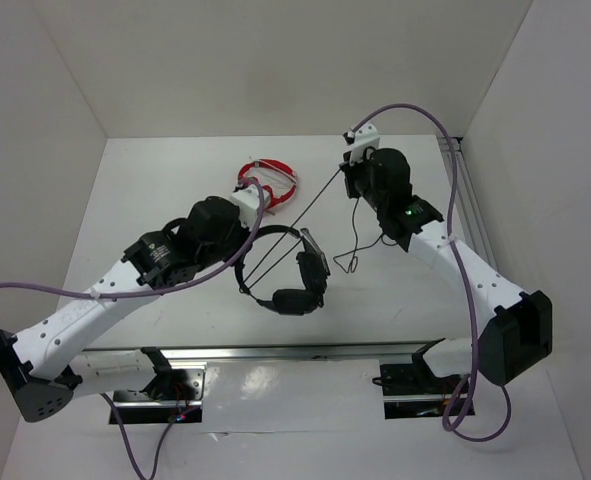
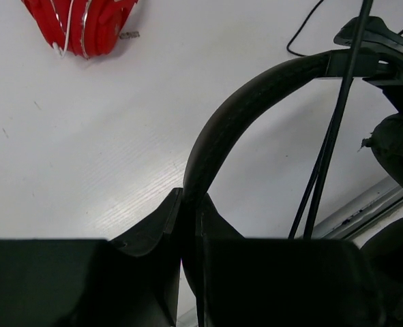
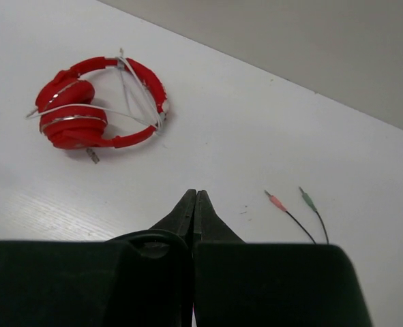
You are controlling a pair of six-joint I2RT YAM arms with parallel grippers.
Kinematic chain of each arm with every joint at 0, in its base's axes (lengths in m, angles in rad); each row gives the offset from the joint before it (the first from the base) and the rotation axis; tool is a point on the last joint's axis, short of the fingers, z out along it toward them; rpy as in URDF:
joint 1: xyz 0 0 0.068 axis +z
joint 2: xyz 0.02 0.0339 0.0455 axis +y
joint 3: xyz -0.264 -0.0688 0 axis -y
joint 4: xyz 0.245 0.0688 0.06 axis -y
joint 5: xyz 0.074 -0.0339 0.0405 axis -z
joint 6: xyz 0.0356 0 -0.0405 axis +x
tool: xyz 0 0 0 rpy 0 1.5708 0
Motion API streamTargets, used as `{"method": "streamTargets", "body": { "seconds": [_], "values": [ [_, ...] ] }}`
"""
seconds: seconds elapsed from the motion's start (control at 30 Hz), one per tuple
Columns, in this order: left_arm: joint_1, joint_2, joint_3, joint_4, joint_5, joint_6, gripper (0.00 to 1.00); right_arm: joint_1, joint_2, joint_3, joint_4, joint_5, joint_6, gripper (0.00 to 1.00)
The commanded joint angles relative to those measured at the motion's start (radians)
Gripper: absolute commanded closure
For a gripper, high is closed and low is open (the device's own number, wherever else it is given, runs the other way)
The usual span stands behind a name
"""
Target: Wrap the headphones
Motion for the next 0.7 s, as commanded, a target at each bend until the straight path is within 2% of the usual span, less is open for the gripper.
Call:
{"method": "streamTargets", "body": {
  "seconds": [0.0,0.2,0.27,0.43,0.53,0.57,0.6,0.63,0.67],
  "values": [
    [-0.003,0.009,0.047,-0.074,-0.019,-0.041,1.0,-0.018,-0.022,-0.053,0.132,-0.074,0.087,1.0],
    [-0.003,-0.002,0.151,-0.145,0.004,-0.113,1.0,-0.027,0.062,-0.123,0.22,-0.153,0.163,1.0],
    [-0.003,-0.013,0.196,-0.174,-0.027,-0.156,1.0,-0.027,0.103,-0.146,0.273,-0.19,0.194,1.0],
    [-0.003,0.032,0.421,-0.294,-0.145,-0.248,1.0,0.094,0.146,-0.223,0.376,-0.152,0.194,1.0],
    [-0.003,0.056,0.531,-0.346,-0.173,-0.314,1.0,0.137,0.179,-0.277,0.471,-0.268,0.223,1.0],
    [-0.003,0.067,0.554,-0.355,-0.173,-0.351,1.0,0.137,0.179,-0.295,0.543,-0.367,0.251,0.99],
    [-0.003,0.067,0.585,-0.355,-0.187,-0.372,1.0,0.161,0.194,-0.317,0.588,-0.409,0.266,0.96],
    [-0.003,0.067,0.594,-0.355,-0.203,-0.392,1.0,0.161,0.221,-0.359,0.637,-0.449,0.286,0.88],
    [-0.003,0.067,0.595,-0.355,-0.22,-0.438,1.0,0.174,0.24,-0.376,0.724,-0.53,0.332,0.86]
  ]
}}
